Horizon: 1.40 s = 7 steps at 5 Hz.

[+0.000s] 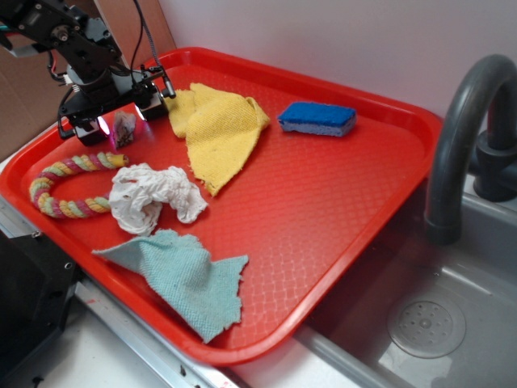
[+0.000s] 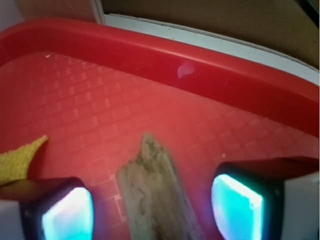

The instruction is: Grab the wood chip.

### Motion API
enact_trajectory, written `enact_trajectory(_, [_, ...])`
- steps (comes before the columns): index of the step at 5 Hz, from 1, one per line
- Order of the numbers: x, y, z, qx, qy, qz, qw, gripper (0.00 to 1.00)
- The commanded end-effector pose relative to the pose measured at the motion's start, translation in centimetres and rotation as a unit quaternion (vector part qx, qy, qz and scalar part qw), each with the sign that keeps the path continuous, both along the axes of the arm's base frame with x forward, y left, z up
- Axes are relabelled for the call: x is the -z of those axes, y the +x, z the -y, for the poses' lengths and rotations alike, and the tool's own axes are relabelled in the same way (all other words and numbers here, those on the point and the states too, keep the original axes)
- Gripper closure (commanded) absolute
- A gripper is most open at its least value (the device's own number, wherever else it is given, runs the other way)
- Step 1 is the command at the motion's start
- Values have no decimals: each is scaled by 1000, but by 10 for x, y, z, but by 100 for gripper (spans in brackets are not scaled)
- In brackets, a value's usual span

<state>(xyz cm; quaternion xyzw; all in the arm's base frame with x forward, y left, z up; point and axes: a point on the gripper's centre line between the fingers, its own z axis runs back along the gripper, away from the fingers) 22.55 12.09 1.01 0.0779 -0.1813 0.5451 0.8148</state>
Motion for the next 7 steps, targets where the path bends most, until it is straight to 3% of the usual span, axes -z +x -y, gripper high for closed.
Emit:
enact_trajectory(1, [11,-19,19,15,-19,-3,1000,100])
enact_trajectory(3, [4,-16,15,4,-34,2,999,100])
enact_trajectory(4, [-10,-8,12,42,-48,-9,998,100])
enact_trajectory(5, [-59,2,22,95,-104,-18,990,100])
enact_trajectory(6, [-104,4,41,167,-123,-30,978,100])
enact_trajectory(7, [-140,-5,74,215,-117,-39,969,100])
